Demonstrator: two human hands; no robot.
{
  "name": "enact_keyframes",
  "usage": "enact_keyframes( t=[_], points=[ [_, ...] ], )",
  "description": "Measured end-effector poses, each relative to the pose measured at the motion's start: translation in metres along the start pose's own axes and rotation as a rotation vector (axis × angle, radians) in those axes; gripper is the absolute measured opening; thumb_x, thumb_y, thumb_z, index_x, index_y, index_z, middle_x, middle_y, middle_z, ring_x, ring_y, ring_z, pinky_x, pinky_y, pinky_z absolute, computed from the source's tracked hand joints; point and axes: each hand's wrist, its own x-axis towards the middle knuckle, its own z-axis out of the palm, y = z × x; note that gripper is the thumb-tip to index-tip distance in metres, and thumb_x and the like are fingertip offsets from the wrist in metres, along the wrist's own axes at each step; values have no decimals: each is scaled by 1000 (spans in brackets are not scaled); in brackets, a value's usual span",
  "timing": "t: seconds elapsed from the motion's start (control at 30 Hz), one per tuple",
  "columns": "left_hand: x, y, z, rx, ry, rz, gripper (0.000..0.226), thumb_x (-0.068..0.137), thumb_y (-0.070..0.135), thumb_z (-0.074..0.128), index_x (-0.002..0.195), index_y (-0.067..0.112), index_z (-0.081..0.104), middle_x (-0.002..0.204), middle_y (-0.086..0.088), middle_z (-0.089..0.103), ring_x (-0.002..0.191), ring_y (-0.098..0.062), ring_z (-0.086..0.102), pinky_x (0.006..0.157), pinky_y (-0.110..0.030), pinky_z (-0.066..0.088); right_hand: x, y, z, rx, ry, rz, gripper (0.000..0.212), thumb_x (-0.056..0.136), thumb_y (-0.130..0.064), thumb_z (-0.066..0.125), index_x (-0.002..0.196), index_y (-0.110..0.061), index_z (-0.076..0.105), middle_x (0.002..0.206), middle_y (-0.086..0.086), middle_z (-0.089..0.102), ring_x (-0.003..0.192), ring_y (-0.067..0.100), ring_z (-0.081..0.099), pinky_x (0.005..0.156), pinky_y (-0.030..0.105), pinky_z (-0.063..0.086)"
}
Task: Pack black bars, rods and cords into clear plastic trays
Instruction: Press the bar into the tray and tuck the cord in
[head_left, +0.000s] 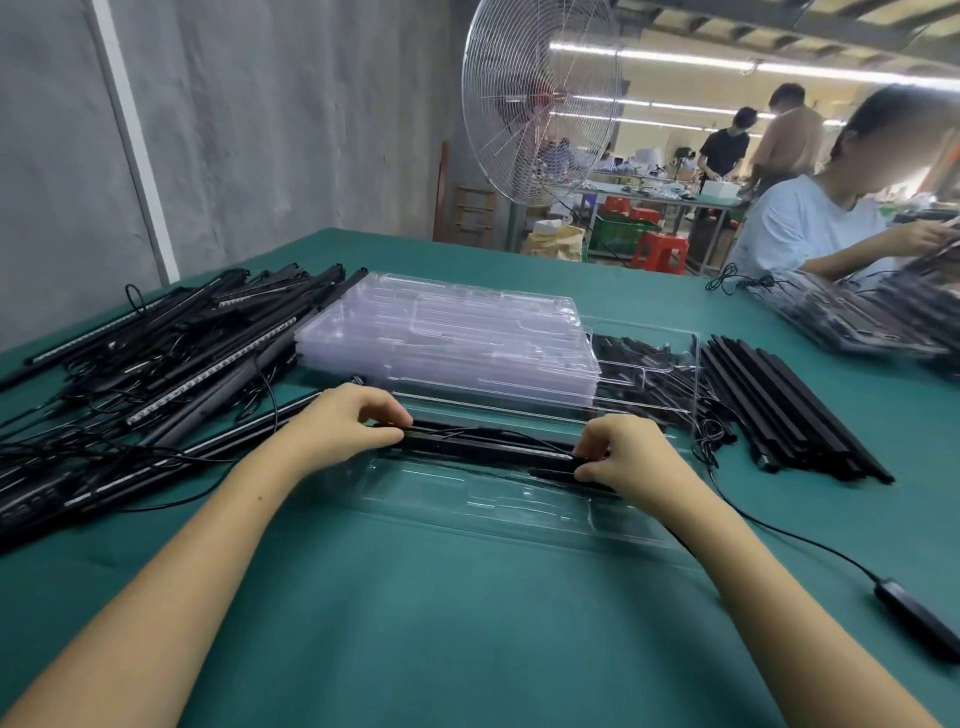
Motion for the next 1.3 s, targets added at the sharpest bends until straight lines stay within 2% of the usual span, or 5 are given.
enact_keyframes(
  t=[0.33, 0.5, 0.7, 1.07, 1.3],
  points=[
    [0, 3, 10, 241, 85, 52, 21, 84, 24, 68, 73, 41, 63, 83, 22, 62, 84, 8, 53, 69, -16, 36, -1, -3, -1, -31, -120, -43, 13, 78, -20, 73, 88, -12, 69, 71, -11, 56, 65, 3, 51, 50, 3, 33],
    [1, 4, 17, 330, 148, 103, 4, 88, 29, 63, 89, 30, 67, 86, 16, 60, 86, -5, 56, 76, -26, 43, -2, -4, -3, -32, -159, -28, 12, 78, -24, 74, 81, -17, 65, 68, -14, 54, 61, -2, 48, 50, 9, 35],
    [7, -5, 24, 465, 82, 93, 31, 96, 33, 49, 126, 32, 58, 126, 11, 56, 106, -16, 43, 99, -34, 36, -2, -2, 0, -49, -116, 6, 18, 77, -26, 76, 76, -23, 58, 67, -16, 51, 62, -2, 46, 50, 16, 31],
    [11, -11, 30, 431, 96, 23, 30, 95, 43, 45, 121, 37, 59, 123, 13, 55, 111, -15, 39, 100, -37, 33, 1, -1, 4, -26, -90, 59, 16, 77, -22, 75, 79, -19, 60, 78, -4, 60, 77, 15, 56, 70, 27, 48],
    [11, -15, 32, 431, 122, 29, 25, 90, 52, 47, 110, 43, 60, 115, 15, 57, 102, -13, 37, 96, -37, 35, -3, -1, -2, 24, -210, 42, 18, 74, -23, 78, 75, -15, 62, 74, -3, 61, 70, 13, 55, 55, 17, 41]
  ],
)
